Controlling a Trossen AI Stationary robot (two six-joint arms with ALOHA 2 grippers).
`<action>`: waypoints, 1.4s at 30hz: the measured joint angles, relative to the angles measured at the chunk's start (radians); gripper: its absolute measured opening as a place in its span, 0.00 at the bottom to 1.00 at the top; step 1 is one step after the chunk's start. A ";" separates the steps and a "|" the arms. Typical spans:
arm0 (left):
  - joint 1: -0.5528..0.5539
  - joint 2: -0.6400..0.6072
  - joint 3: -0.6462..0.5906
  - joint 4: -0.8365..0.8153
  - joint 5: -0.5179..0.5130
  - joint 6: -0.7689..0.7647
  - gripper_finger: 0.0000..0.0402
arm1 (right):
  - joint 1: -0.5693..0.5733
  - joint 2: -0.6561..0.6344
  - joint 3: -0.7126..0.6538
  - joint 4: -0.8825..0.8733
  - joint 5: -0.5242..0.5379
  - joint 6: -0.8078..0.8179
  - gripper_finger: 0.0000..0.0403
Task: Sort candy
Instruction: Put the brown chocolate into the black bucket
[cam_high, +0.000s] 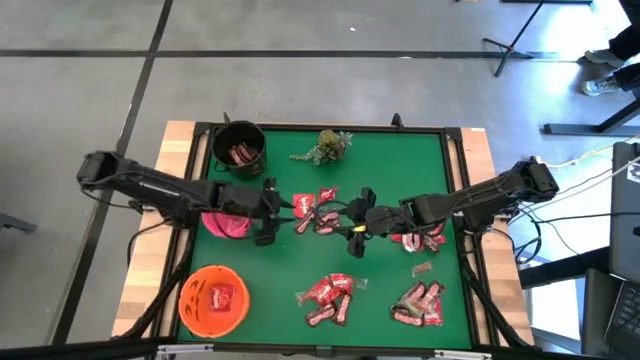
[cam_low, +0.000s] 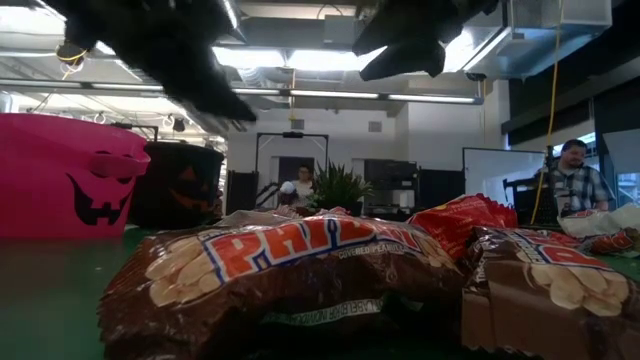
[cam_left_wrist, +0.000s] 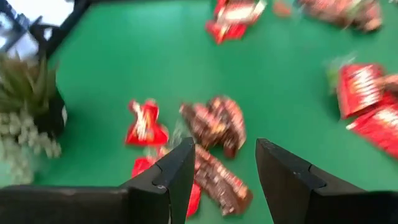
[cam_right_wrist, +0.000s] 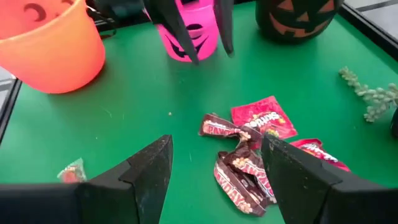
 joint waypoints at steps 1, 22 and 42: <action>0.005 0.025 0.000 -0.001 -0.007 -0.011 0.40 | 0.000 0.000 0.000 0.000 0.000 0.000 0.60; 0.022 0.241 0.000 0.118 -0.002 -0.122 0.57 | -0.001 0.000 0.000 -0.051 0.052 -0.027 0.60; 0.054 0.454 0.177 -0.125 -0.002 -0.168 0.57 | -0.001 0.001 0.000 -0.065 0.053 -0.026 0.60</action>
